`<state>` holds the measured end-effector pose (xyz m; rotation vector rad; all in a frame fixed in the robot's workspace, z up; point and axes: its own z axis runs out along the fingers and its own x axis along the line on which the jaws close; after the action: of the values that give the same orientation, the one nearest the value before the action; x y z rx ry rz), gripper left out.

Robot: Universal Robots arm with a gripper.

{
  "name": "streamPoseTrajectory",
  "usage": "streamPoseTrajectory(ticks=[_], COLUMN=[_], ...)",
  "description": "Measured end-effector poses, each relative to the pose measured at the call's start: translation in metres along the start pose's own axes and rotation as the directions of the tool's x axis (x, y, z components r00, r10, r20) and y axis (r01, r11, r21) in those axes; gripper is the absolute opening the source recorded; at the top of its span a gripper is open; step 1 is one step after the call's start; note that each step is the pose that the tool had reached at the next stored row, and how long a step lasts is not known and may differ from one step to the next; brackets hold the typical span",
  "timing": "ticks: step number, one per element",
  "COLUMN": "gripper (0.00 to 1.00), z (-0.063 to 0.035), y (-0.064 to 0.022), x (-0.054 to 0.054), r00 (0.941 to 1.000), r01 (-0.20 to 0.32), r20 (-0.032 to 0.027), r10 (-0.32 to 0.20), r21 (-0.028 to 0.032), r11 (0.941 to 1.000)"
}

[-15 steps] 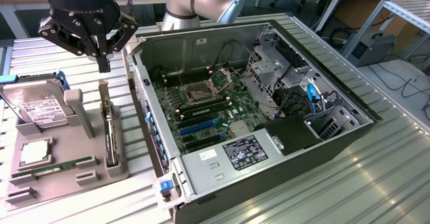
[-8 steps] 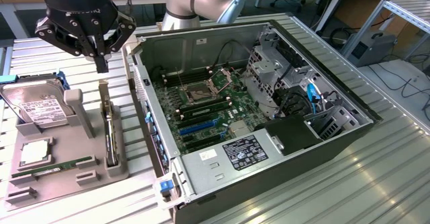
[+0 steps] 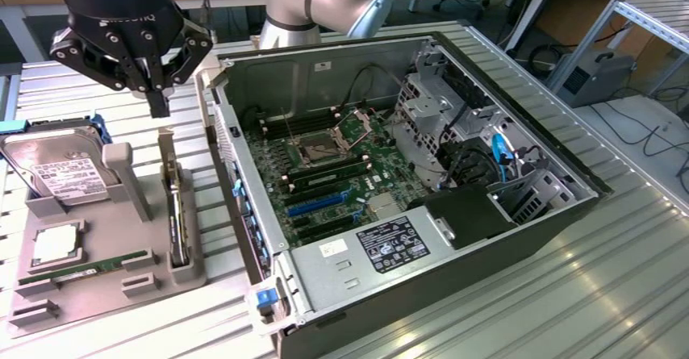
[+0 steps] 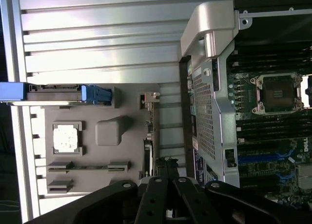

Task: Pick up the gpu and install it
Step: 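Reach for the gpu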

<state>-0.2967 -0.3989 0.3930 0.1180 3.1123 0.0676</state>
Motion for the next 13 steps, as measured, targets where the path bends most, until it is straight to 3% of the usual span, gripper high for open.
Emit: streamPoseTrajectory(ticks=[13], gripper=[0.11], z=[0.0], y=[-0.0014], x=[0.0054], r00=[1.0], r01=[0.0], r20=[0.0], r10=[0.0], r21=[0.0], r11=[1.0])
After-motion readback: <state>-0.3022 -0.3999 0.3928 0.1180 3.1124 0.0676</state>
